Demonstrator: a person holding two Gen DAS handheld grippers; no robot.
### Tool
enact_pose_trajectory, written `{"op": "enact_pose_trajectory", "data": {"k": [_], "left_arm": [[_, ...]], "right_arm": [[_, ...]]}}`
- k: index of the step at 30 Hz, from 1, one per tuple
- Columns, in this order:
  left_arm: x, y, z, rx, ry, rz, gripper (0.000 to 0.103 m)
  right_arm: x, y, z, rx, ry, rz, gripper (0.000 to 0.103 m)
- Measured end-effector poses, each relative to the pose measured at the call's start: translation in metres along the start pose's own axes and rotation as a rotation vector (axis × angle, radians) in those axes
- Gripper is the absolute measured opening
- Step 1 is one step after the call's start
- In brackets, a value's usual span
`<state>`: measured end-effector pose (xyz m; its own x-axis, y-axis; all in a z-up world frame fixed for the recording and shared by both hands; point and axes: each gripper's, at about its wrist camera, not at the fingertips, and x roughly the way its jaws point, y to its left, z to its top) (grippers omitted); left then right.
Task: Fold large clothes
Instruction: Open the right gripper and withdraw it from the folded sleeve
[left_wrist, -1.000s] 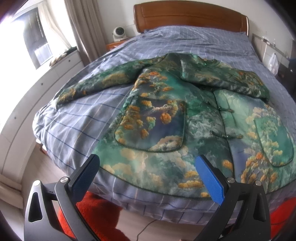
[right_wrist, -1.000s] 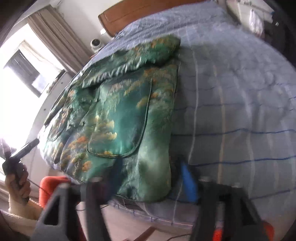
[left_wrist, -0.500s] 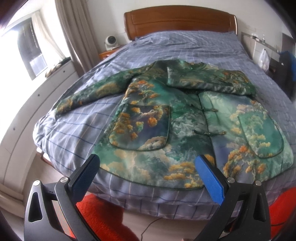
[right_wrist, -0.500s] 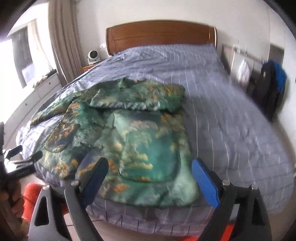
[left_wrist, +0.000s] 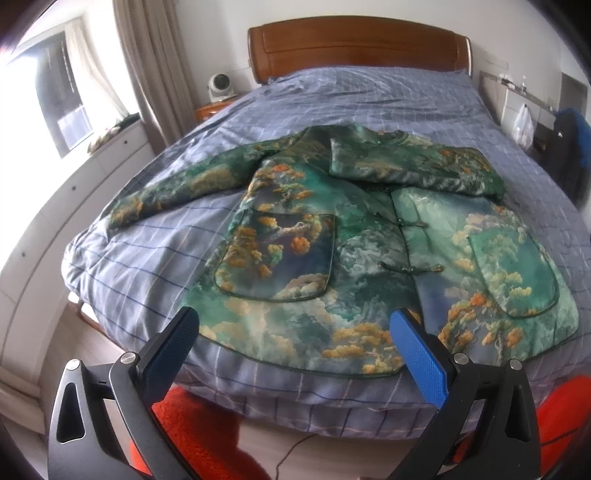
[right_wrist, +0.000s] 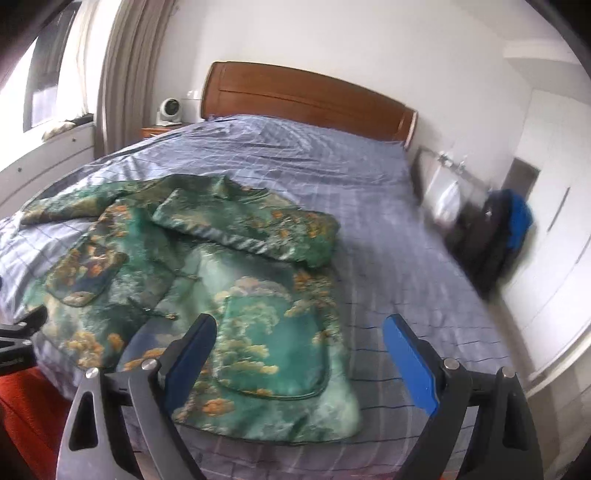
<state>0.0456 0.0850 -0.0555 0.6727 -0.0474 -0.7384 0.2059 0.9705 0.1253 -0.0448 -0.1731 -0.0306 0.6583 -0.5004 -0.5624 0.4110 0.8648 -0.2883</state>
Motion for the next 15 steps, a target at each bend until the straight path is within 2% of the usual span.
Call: {"op": "enact_pose_trajectory", "data": {"k": [5,15], "left_arm": [[0.0,-0.003,0.0,0.021,-0.007,0.038,0.103],[0.012,0.0,0.002,0.034,-0.005,0.079,0.103]], "right_arm": [[0.003,0.0,0.004,-0.003,0.015,-0.055,0.091],[0.009,0.012,0.011,-0.025,0.038,-0.071,0.091]]}}
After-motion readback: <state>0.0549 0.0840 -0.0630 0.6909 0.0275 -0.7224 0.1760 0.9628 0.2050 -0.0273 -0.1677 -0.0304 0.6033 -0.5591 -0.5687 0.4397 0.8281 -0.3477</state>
